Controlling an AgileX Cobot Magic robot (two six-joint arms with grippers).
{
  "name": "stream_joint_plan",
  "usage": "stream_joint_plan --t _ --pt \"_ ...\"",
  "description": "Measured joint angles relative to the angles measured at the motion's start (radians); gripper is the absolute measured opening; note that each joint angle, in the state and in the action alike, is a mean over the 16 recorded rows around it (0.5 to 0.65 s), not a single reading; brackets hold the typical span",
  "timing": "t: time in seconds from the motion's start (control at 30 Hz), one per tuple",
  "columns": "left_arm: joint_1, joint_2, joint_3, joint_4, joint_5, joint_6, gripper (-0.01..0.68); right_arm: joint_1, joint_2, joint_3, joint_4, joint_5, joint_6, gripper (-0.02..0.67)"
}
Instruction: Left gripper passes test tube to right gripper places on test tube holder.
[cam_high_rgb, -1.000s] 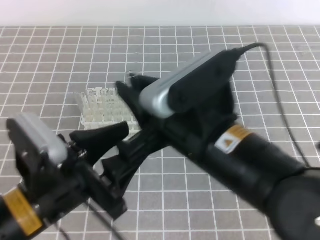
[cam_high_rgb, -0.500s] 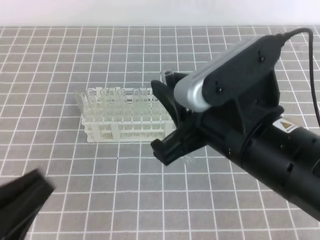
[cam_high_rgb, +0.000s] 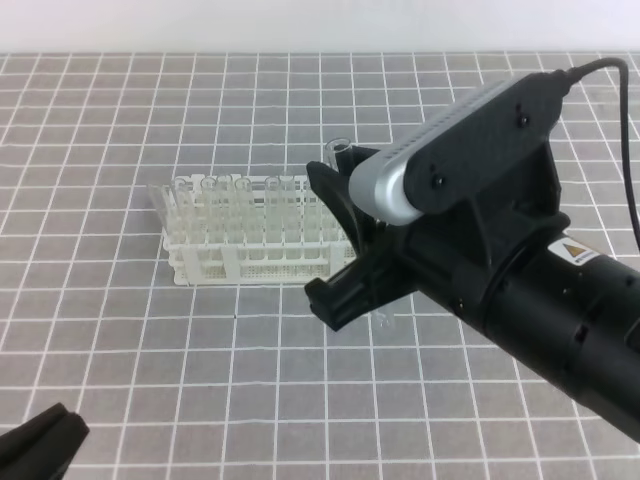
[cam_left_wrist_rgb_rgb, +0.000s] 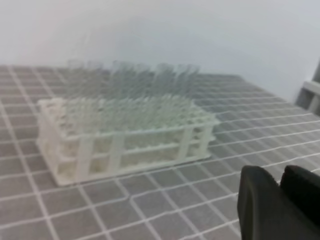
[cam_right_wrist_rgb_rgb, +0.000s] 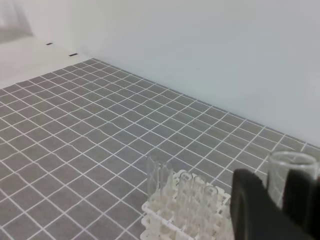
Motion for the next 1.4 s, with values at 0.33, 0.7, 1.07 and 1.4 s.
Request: stream_joint_plan --t 0.33,0.7,1.07,1.4 --pt "0.0 -0.001 0.003 -0.002 0.102 -0.02 0.007 0.0 -0.001 0.0 0.0 -0.004 -0.015 0.01" --pt "0.0 0.001 0.007 -0.002 0.117 -0.02 0.007 0.0 -0.001 0.0 0.0 -0.004 -0.025 0.01" --pt "0.0 0.001 0.008 0.003 0.116 -0.02 0.007 -0.027 -0.001 0.02 -0.078 -0.005 0.034 0.01" --pt "0.0 0.001 0.009 0.012 0.116 -0.02 0.007 -0.191 0.009 0.145 -0.664 -0.11 0.664 0.01"
